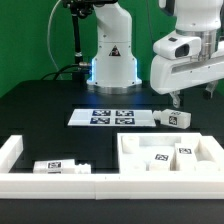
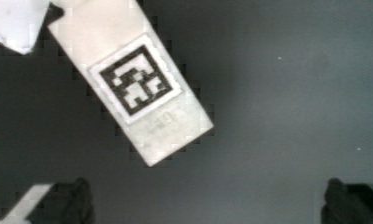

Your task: Assemble one leg

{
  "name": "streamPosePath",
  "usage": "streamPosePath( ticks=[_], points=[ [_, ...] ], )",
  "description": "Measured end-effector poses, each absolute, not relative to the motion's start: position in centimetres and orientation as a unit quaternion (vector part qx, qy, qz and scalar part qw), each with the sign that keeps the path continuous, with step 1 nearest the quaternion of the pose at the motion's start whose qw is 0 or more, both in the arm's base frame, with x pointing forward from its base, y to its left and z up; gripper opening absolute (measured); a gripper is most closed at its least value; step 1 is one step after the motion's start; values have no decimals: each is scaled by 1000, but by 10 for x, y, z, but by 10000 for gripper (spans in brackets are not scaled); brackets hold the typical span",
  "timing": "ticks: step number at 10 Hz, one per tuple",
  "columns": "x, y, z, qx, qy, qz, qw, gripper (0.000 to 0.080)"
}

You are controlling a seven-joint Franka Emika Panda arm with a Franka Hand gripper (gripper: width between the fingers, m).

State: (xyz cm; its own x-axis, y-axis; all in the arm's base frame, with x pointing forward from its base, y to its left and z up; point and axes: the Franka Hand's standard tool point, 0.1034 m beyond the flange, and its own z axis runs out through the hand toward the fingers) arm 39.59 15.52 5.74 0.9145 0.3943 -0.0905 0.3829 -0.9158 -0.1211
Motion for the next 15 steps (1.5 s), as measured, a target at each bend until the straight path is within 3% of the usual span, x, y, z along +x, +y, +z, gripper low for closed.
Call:
streamPosePath(
  ticks=[3, 5, 7, 12, 15],
  points=[
    [396, 153, 57, -963, -259, 55, 51, 648],
    [391, 161, 52, -943, -327, 53, 20, 648],
    [390, 163, 46, -926, -372, 68, 3, 648],
    [381, 165, 45, -896, -352, 265, -50, 648],
    [392, 152, 31, -866, -337, 361, -79, 648]
  ],
)
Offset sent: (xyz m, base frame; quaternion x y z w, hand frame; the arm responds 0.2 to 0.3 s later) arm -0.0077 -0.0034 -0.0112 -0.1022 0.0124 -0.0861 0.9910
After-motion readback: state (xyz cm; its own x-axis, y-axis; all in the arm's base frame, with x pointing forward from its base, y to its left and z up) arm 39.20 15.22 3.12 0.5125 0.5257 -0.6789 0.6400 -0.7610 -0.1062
